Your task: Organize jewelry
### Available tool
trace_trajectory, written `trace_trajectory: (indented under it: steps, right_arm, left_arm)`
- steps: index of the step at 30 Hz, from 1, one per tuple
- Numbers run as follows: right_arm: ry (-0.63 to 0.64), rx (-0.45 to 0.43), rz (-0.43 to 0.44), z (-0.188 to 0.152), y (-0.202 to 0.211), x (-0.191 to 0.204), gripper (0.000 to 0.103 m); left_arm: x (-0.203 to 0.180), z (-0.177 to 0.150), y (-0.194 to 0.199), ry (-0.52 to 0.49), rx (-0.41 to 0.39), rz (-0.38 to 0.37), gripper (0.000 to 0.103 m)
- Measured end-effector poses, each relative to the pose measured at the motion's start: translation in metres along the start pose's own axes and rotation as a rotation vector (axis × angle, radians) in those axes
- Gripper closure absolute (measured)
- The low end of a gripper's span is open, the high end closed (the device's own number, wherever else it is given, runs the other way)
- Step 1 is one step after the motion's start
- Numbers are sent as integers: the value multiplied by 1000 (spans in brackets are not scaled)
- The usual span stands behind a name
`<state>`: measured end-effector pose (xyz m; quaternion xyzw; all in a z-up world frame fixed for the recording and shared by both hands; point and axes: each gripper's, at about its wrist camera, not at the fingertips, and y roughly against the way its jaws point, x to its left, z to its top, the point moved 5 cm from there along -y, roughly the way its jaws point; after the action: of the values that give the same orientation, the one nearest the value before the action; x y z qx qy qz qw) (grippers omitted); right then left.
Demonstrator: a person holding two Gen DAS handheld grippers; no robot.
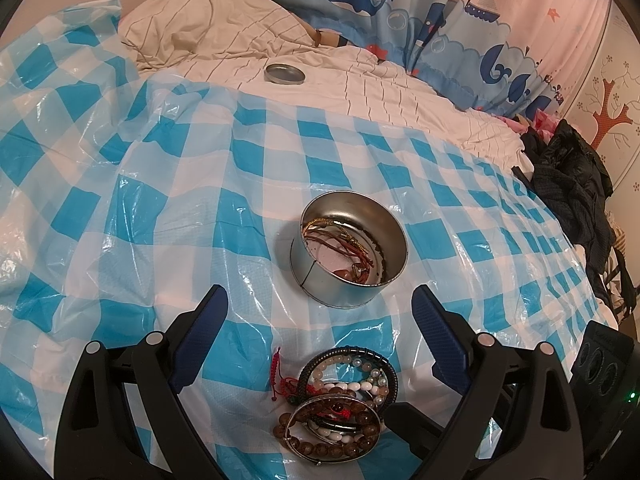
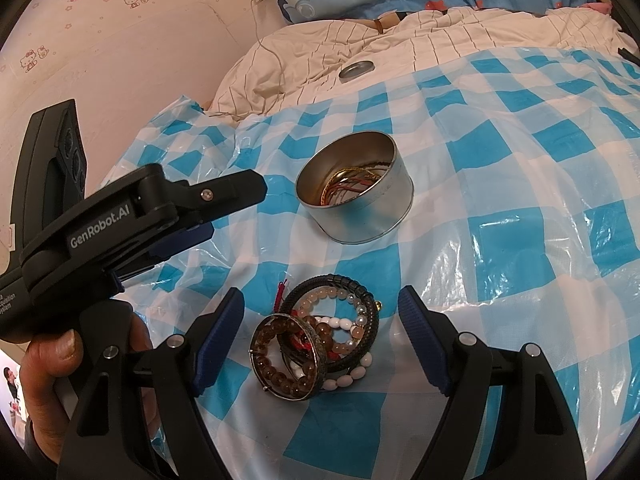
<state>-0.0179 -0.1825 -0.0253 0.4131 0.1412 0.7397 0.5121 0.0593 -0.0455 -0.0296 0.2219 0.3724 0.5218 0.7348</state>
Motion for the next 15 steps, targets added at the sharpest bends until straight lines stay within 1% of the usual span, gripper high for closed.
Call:
trace_trajectory:
  steps: [15]
  right_arm:
    - [-1, 0, -1, 0, 0, 0, 27]
  left_arm:
    - [-3, 1, -3, -2, 2, 1, 14]
